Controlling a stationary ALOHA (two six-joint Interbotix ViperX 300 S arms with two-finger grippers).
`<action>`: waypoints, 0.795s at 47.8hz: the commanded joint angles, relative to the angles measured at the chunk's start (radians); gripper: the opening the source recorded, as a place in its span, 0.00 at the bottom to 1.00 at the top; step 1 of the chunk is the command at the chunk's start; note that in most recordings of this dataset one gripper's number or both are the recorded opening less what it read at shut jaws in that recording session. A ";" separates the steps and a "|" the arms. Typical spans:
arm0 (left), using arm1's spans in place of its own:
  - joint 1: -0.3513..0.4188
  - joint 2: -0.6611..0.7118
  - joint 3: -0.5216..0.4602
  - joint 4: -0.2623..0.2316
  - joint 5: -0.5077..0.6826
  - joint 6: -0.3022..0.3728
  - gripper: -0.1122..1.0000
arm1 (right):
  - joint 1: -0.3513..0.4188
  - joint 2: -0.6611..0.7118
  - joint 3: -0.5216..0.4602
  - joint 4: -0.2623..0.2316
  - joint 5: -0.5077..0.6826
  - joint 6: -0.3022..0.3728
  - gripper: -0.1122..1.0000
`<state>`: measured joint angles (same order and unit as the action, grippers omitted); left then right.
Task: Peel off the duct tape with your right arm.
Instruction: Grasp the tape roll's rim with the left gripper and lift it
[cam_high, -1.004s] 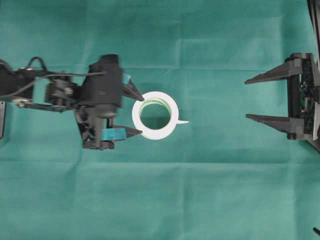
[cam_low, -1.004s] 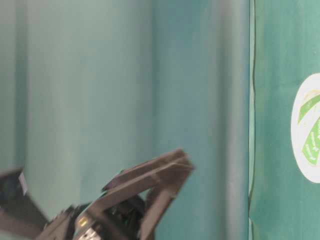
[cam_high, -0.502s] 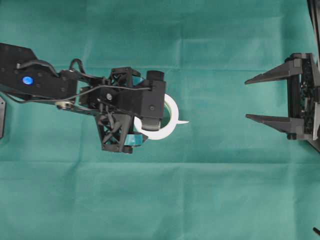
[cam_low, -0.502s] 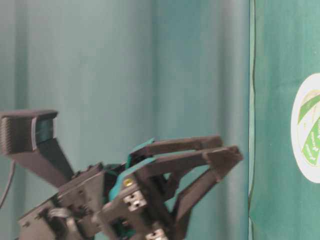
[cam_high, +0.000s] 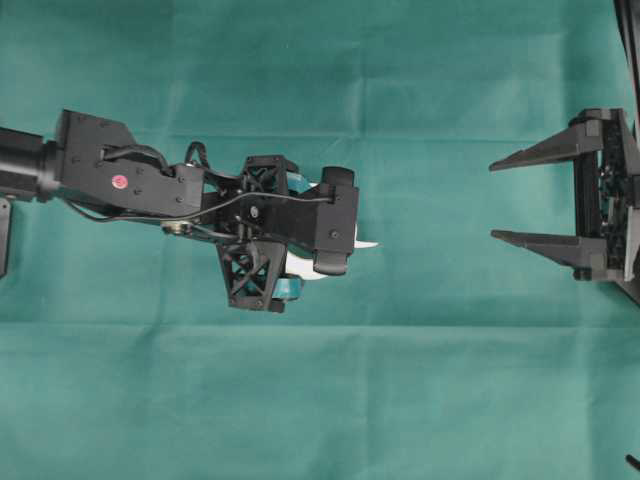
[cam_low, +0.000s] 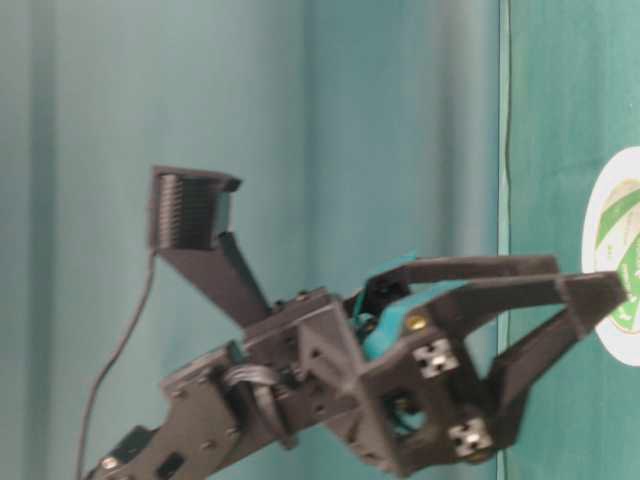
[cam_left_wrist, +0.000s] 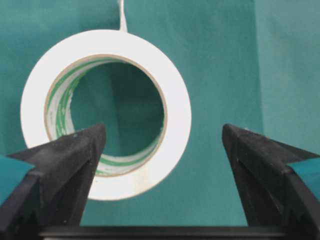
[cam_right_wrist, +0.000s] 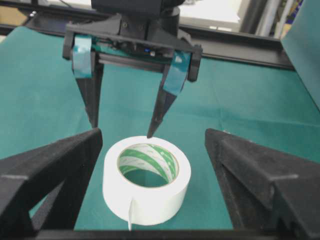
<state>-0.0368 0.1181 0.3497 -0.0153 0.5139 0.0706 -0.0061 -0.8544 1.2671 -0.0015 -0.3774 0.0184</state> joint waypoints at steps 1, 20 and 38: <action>0.003 0.003 -0.020 0.002 -0.023 -0.002 0.95 | 0.000 0.005 -0.009 0.000 -0.014 0.003 0.74; 0.003 0.081 -0.018 0.002 -0.091 0.000 0.95 | -0.002 0.006 -0.005 0.000 -0.015 0.003 0.74; 0.005 0.160 -0.020 0.002 -0.121 -0.002 0.95 | -0.003 0.008 0.000 0.003 -0.017 0.003 0.74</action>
<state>-0.0353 0.2884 0.3482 -0.0169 0.4019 0.0690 -0.0061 -0.8514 1.2778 -0.0015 -0.3835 0.0199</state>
